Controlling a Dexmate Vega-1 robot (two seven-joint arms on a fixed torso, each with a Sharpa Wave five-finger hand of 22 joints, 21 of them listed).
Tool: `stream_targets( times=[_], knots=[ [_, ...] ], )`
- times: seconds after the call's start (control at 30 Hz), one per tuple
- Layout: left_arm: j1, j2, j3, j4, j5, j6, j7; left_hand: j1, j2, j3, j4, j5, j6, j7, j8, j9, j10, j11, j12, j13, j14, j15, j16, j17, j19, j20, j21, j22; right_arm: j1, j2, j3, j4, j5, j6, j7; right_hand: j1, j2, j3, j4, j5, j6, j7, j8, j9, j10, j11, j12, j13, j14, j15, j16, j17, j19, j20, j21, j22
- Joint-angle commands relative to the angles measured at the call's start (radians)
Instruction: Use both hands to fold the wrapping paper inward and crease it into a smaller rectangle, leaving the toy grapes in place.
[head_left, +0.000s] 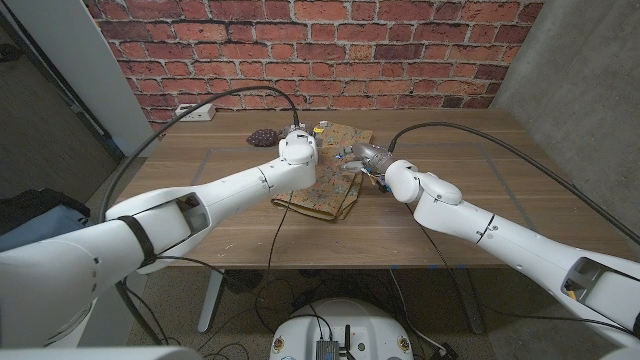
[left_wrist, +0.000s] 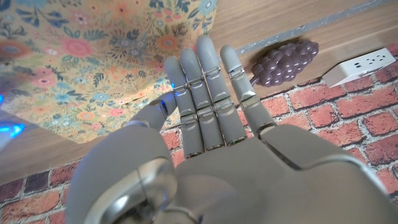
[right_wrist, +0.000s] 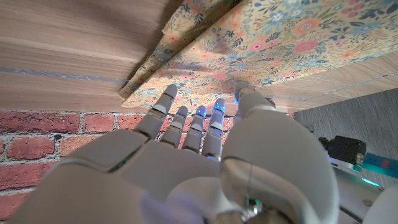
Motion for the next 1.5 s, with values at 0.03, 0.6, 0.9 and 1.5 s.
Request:
stream_targets(
  times=[0.03,0.6,0.9,1.5],
  knots=[
    [-0.066,-0.023,0.056,0.098,-0.126,-0.048,-0.122,-0.027,0.005,0.018,0.008,0.011,-0.015,0.002,-0.022,-0.026,-0.017,0.004,-0.035,-0.039,-0.023,0.003,-0.049,-0.046,-0.013,0.006,-0.007,-0.017,-0.01,0.003,0.014,-0.005,-0.013,-0.002,-0.005,0.014,0.001,-0.004,-0.002,0.003,-0.005,0.003,-0.003,0.002,0.0,0.002,-0.004,0.003,0.01,-0.082,-0.005,0.001,0.006,0.002,0.0,0.002],
    [-0.067,-0.008,0.037,0.108,-0.229,-0.102,-0.142,-0.041,0.017,0.027,0.02,0.009,-0.002,-0.002,-0.034,-0.053,0.002,0.009,-0.027,-0.032,0.001,0.009,-0.038,-0.03,-0.018,0.019,-0.012,-0.027,-0.013,0.001,0.015,-0.011,-0.024,-0.01,0.001,0.02,-0.003,-0.009,0.002,0.003,-0.008,0.001,-0.003,0.002,0.0,0.002,-0.005,0.003,0.01,-0.078,-0.007,0.001,0.006,0.001,-0.002,0.002],
    [0.083,0.118,-0.125,-0.173,-0.248,-0.203,0.079,-0.062,0.008,0.018,0.035,-0.002,-0.023,0.003,-0.056,-0.074,-0.037,0.013,-0.046,-0.031,-0.028,0.018,-0.049,-0.021,-0.06,0.035,-0.027,-0.026,-0.017,-0.001,0.013,-0.02,-0.033,-0.022,0.006,0.024,-0.005,-0.011,0.003,0.003,-0.003,0.004,-0.002,0.002,0.002,0.005,-0.005,0.003,0.012,-0.076,-0.007,0.001,0.008,0.002,-0.002,0.002],
    [0.043,0.2,-0.054,-0.427,-0.184,-0.011,-0.104,-0.057,0.015,-0.045,-0.013,-0.07,0.04,-0.012,0.001,-0.013,0.076,-0.006,0.035,0.062,0.065,-0.007,0.091,0.097,0.045,-0.008,0.063,0.0,-0.038,-0.008,0.02,-0.047,-0.041,-0.032,-0.007,0.031,-0.007,-0.015,0.005,0.004,-0.005,0.004,-0.003,0.003,0.004,0.004,-0.005,0.004,0.014,-0.079,-0.007,0.002,0.009,0.002,-0.003,0.002]
  ],
)
